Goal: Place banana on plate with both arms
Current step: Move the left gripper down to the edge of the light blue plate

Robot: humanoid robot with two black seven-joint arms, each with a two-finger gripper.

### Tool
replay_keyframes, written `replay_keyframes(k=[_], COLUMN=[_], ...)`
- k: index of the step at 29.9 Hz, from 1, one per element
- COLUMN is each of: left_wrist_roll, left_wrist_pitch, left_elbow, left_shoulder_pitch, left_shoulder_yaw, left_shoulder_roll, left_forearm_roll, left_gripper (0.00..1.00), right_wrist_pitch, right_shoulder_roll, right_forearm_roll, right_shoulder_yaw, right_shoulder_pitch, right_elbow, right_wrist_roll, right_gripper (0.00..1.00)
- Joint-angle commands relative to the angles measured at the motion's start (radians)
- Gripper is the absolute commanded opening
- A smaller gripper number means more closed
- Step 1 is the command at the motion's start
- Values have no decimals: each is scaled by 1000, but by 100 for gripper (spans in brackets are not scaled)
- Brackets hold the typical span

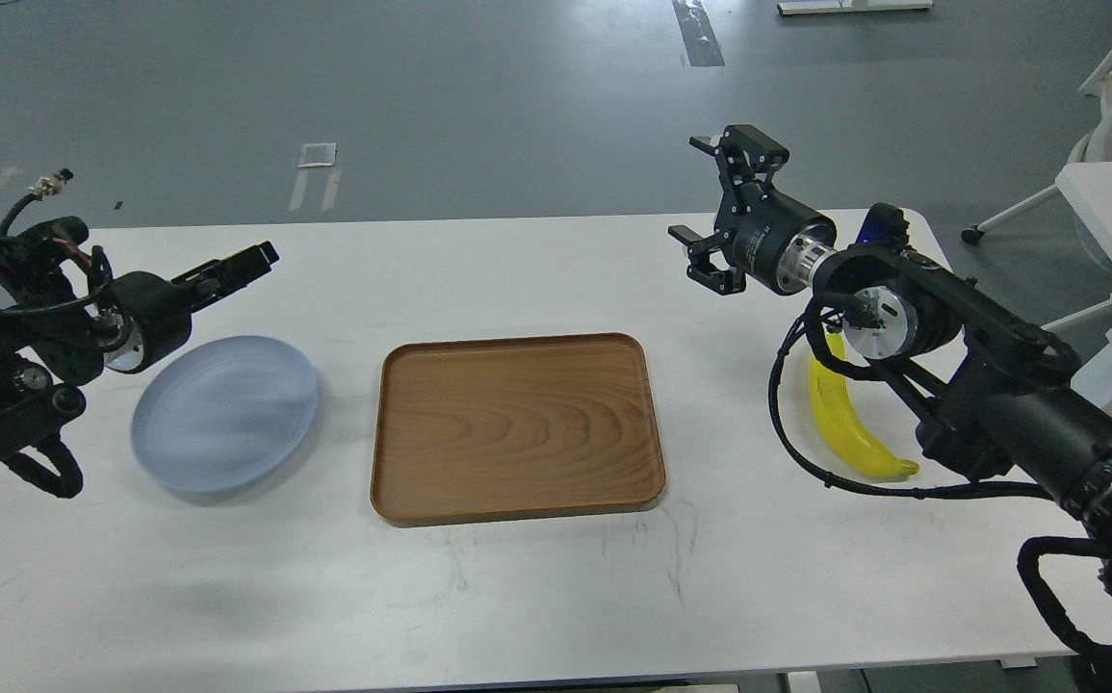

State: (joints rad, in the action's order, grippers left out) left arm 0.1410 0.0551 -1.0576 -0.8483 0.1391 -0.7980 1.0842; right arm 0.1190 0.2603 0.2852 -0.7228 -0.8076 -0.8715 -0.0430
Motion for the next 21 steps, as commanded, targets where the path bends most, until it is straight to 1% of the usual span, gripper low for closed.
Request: replay_keyframes(k=[1,2,4,6,8,10,12,14,16,21], left_wrist_roll=[11,12,31,40,45,48,48,48,58,80], left_wrist_pitch=[15,23,34,40,64,91,91,91,91,92], left_elbow=[48,71,116,119,131,145,154,162,165,165], left_shoulder_pitch=[15,18,38,54,80,109,120,123,141,159], left_shoulder_yaw=[-4,-6,-22,-41,-76,-119,-128,-130,-131,-131], left_shoulder_roll=[-7,-4,-1,-3,-3,-4,-4,-6,-9,-10], left_forearm_roll=[6,8,10,10,11,10,10,10,11,11], left_gripper=[98,98,98,98,97,94,90,89,86,86], right_wrist_pitch=[1,-1,-1,-2,-5,-7,-9,-9,-9,-9], right_shoulder_roll=[8,8,16,16,16,17,17,17,17,17], right_forearm_roll=[-3,-3,-3,-3,-3,-3,-3,-3,-3,-3], right_shoulder_yaw=[-7,-9,-12,-12,-17,-17,-17,-17,-17,-17], right_shoulder_pitch=[5,5,5,5,4,4,4,5,5,5], right_elbow=[0,0,-1,-3,-4,-6,-6,-6,-4,-4], right_wrist_roll=[2,2,2,2,2,2,3,3,3,3], right_gripper=[100,100,100,100,100,100,100,100,100,100])
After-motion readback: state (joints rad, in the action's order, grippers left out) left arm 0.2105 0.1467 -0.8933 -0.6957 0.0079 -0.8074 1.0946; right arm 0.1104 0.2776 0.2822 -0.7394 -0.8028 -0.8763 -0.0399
